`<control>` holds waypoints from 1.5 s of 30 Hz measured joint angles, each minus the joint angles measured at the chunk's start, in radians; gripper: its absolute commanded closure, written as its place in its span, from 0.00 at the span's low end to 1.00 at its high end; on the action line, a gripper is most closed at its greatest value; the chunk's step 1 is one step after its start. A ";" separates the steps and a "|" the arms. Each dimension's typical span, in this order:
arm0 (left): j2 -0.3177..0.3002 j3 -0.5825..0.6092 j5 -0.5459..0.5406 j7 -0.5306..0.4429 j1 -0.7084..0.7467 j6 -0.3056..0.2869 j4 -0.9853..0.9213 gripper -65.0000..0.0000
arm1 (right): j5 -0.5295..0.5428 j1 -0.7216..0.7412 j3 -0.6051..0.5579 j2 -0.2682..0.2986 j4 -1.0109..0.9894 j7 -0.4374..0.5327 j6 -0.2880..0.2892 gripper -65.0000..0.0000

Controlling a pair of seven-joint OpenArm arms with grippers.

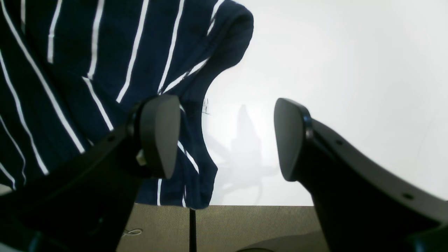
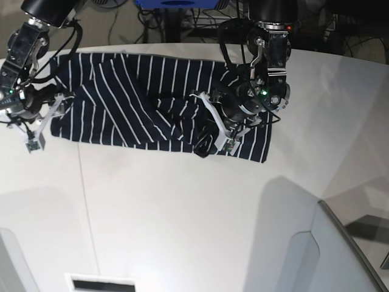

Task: Layout the t-shirt on the table in an organized manner, then fold the t-shirt properly
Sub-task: 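Lift the strip end with the left gripper and fold it toward the middle, then press the folded fabric flat with the right gripper while the left withdraws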

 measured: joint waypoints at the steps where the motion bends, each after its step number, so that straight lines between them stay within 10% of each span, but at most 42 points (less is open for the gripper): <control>1: 0.000 0.001 0.000 0.000 0.000 0.000 0.000 0.86 | 0.000 0.000 0.000 0.000 0.000 0.000 0.000 0.40; 13: -0.010 0.123 0.001 0.002 0.021 -0.003 0.098 0.38 | 0.000 0.000 0.000 0.000 0.000 0.000 0.000 0.40; 23: -0.018 0.208 0.000 0.008 0.053 -0.056 0.195 0.37 | 0.000 0.000 0.000 0.000 0.000 0.000 0.000 0.40; 25: -0.049 0.205 0.000 -0.004 0.056 -0.056 0.229 0.45 | 0.000 0.000 0.000 0.000 0.000 0.000 0.000 0.40; 29: -0.080 0.168 0.006 0.015 0.084 -0.067 0.231 1.00 | 0.000 0.000 0.000 0.003 0.000 0.000 0.000 0.40; 34: -0.079 -0.034 0.000 -0.004 0.098 -0.056 0.235 1.00 | -0.019 0.020 -0.087 0.012 0.000 -0.019 -0.002 0.45; 40: -0.108 -0.288 0.000 0.005 0.143 -0.061 0.229 1.00 | 0.003 0.061 -0.340 0.003 0.018 -0.008 0.000 1.00; 45: -0.139 -0.455 -0.007 -0.005 0.140 -0.061 0.229 1.00 | 0.041 0.092 -0.600 -0.027 0.012 -0.011 0.003 0.98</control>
